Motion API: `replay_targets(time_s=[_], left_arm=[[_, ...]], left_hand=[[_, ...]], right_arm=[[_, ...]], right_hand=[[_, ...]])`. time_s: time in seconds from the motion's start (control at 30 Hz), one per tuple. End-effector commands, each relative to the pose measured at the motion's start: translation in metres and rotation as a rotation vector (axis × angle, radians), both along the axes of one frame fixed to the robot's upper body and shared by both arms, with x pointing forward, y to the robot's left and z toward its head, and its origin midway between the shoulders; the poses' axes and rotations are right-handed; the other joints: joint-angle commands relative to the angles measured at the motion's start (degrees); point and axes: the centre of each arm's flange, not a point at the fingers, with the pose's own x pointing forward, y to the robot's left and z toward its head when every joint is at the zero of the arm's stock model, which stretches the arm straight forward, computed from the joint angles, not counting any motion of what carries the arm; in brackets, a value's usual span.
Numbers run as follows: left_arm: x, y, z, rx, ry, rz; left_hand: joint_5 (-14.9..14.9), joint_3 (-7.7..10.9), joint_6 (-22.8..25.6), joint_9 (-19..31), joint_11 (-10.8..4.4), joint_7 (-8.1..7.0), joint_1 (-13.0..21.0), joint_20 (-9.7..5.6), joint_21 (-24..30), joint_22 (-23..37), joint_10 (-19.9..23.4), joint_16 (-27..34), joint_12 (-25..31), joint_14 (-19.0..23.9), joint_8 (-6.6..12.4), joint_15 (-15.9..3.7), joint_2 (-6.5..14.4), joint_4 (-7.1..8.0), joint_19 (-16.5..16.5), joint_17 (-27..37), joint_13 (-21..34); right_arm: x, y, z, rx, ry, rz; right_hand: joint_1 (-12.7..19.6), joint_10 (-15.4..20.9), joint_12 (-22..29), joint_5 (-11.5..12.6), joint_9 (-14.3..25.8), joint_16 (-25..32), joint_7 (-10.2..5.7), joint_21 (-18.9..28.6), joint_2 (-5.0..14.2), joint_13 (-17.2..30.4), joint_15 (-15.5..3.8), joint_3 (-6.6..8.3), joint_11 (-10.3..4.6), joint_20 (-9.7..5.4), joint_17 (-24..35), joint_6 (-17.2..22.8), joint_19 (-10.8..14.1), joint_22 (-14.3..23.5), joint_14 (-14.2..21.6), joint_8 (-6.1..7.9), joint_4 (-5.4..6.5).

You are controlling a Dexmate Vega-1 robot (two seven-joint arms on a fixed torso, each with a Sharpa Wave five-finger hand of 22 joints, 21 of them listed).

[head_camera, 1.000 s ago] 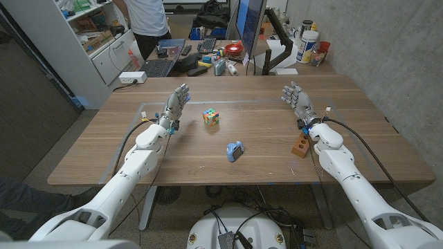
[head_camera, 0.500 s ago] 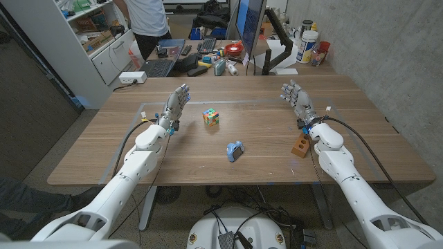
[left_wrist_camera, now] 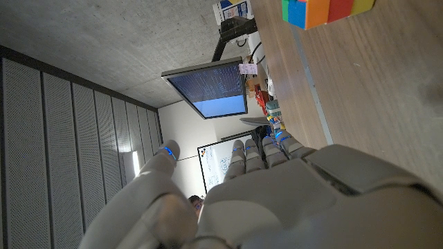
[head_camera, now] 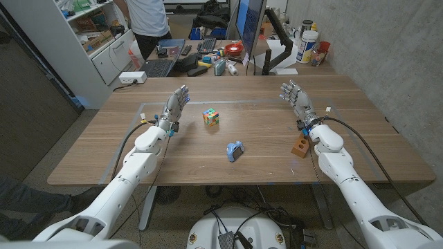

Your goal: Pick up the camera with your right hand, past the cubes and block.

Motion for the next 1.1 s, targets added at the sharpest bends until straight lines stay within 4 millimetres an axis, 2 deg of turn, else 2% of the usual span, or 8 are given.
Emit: replay_targets(time_s=[0.03,0.3,0.6,1.1], left_arm=[[-0.001,-0.001,-0.005,-0.004,0.006,0.001],[-0.001,-0.004,-0.007,-0.003,0.012,-0.004],[-0.001,-0.005,-0.006,0.003,0.009,-0.009],[0.003,-0.004,-0.005,0.000,0.022,-0.030]], left_hand=[[0.45,-0.36,0.00,0.21,0.37,0.20,0.46,-0.18,-0.13,0.34,-0.08,0.18,0.18,-0.47,0.28,0.01,0.21,-0.04,0.04,0.29,0.20],[0.45,-0.43,0.06,0.21,0.38,0.17,0.49,-0.07,-0.26,0.34,-0.02,0.18,0.20,-0.47,0.29,0.01,0.25,-0.05,0.15,0.28,0.20],[0.45,-0.51,0.05,0.21,0.42,0.14,0.52,-0.05,-0.43,0.35,-0.05,0.17,0.19,-0.48,0.28,0.00,0.30,-0.06,0.26,0.28,0.20],[0.47,-0.67,0.04,0.22,0.33,0.17,0.58,0.16,-0.81,0.36,-0.04,0.14,0.20,-0.52,0.27,0.00,0.37,-0.09,0.30,0.29,0.19]], right_arm=[[-0.004,0.002,0.002,-0.023,-0.043,0.006],[-0.007,0.001,0.006,-0.036,-0.083,0.019],[-0.015,0.003,0.007,-0.055,-0.116,0.028],[-0.026,0.008,0.013,-0.103,-0.176,0.037]], right_hand=[[0.54,0.38,-0.08,0.31,0.12,0.27,-0.36,-0.19,-0.19,0.09,-0.37,0.16,-0.18,-1.18,0.08,0.18,0.71,0.29,0.57,0.27,-0.58],[0.72,0.62,-0.06,0.44,0.12,0.29,-0.48,-0.35,-0.46,0.10,-0.48,0.07,-0.18,-1.22,0.05,0.30,1.18,0.28,0.94,0.28,-0.82],[2.45,0.70,-0.20,0.84,0.13,0.22,-0.67,-0.84,-1.08,0.14,-0.87,0.34,-0.27,-1.17,-0.13,0.33,2.29,0.18,1.71,0.27,-2.20],[3.91,1.32,-0.11,1.03,0.15,0.06,-1.09,-1.60,-1.37,0.17,-1.00,0.62,-0.43,-1.05,-0.22,0.73,2.55,0.17,2.15,0.37,-3.25]])
